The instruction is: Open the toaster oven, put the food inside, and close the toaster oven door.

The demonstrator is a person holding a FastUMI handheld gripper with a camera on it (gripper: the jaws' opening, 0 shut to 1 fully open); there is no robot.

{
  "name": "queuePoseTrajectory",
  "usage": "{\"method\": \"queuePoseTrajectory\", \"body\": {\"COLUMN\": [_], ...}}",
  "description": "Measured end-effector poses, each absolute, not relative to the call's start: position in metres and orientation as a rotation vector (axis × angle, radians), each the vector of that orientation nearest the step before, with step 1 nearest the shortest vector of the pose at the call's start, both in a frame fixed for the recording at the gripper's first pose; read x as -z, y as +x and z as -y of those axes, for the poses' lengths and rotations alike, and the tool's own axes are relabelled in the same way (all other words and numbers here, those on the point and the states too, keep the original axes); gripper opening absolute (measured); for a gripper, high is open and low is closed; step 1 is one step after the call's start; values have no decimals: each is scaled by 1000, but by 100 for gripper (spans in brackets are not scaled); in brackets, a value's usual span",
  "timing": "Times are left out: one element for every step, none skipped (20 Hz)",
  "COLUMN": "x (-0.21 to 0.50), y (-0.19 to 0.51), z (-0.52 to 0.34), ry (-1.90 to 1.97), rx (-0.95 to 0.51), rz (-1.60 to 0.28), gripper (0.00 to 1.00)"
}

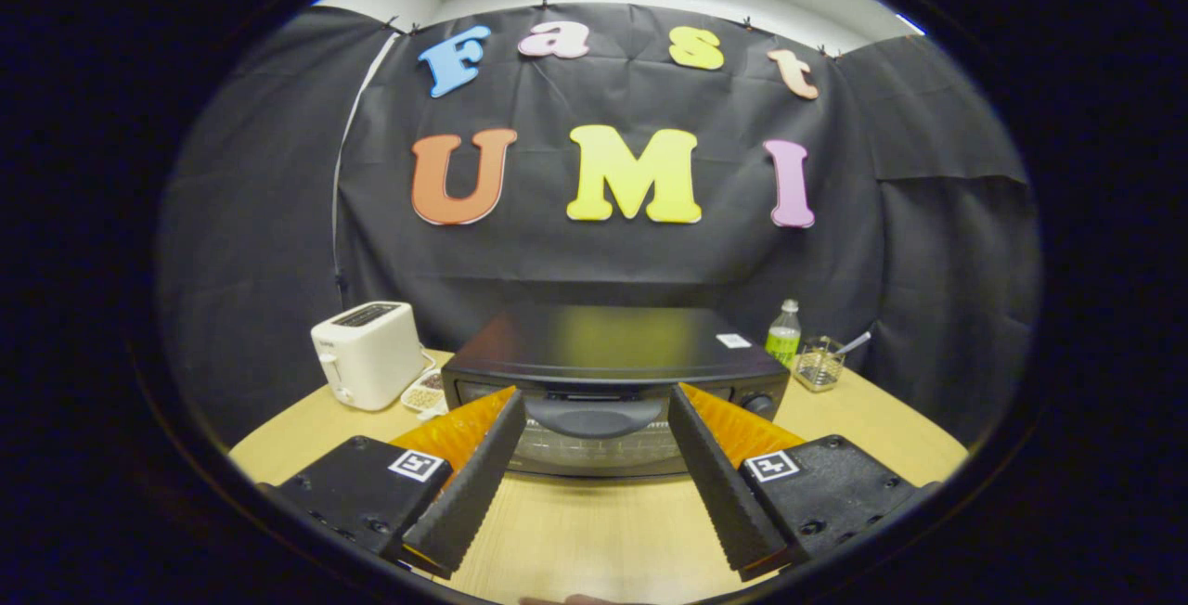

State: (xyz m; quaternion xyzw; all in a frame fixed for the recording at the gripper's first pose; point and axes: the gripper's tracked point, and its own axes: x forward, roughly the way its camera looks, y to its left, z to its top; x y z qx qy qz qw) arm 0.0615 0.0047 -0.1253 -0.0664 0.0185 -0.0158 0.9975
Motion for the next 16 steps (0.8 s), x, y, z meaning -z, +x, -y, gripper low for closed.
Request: {"method": "queuePoseTrajectory", "body": {"x": [114, 103, 95, 82, 66, 50, 35, 25, 16, 9, 2, -3, -6, -7, -6, -4], "y": [52, 42, 30, 18, 5, -7, -18, -32, -45, -59, -72, -84, -94, -105, -114, -125], "z": [-3, -1, -2, -3, -6, -7, -7, -8, -9, -8, -4, 1, 5, 6, 8, 12], "ry": [-130, -122, -105, -77, -50, -39, -43, -61, -77, -76, -62, -42, -32, -35, -40, -47], "rx": [40, 44, 39, 30, 17, 11, 9, 4, -5, -6, -2, 10, 16, 8, 7, 5], "rz": [-31, -36, -46, -44, -31, -7, 19, 36, 48, 62, 79, 95, 104, 107, 112, 111], "gripper": [100, 100, 100, 100, 100, 100, 100, 100, 100, 100, 100, 100, 100, 100, 100, 100]}}
